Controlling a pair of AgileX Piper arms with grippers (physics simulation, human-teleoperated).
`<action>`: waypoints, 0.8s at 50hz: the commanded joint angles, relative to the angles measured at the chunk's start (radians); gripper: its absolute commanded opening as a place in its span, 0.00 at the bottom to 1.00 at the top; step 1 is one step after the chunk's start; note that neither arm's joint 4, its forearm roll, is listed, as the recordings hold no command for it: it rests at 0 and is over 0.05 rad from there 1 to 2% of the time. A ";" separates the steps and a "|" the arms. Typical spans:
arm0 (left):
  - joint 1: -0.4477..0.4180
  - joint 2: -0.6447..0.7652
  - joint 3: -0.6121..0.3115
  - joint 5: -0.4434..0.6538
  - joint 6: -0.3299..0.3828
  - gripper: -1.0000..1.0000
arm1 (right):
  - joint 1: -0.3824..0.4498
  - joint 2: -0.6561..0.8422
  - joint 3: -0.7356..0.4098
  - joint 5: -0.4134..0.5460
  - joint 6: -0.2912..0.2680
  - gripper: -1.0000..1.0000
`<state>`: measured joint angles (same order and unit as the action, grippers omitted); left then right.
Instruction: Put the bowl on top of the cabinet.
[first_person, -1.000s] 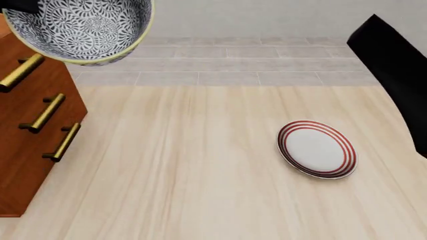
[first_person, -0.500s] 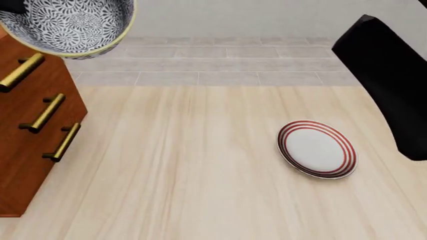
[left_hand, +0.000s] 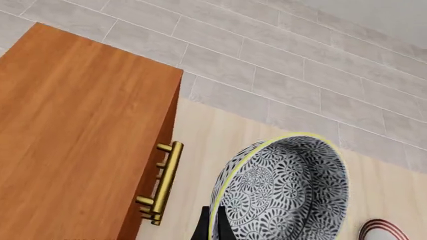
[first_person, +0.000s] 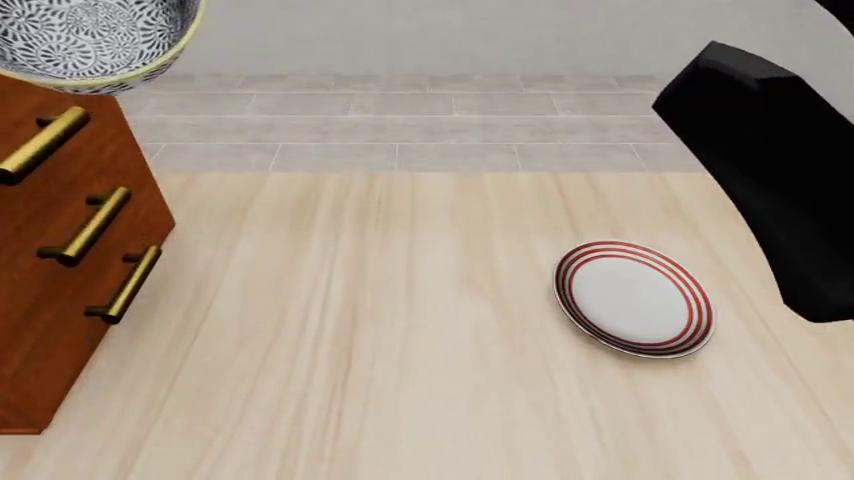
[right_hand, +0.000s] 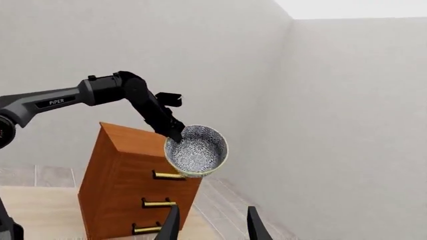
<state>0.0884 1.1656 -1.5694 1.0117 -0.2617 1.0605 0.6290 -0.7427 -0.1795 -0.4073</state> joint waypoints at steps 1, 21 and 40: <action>0.102 -0.009 -0.012 -0.021 -0.003 0.00 | 0.001 0.006 0.002 -0.004 0.000 1.00; 0.223 -0.008 0.005 -0.082 0.007 0.00 | -0.001 0.004 0.000 -0.004 0.000 1.00; 0.300 -0.048 0.004 -0.095 -0.036 0.00 | -0.001 0.003 0.001 -0.005 -0.001 1.00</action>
<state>0.3483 1.1428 -1.5563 0.9210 -0.2800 1.0589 0.6324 -0.7418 -0.1843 -0.4075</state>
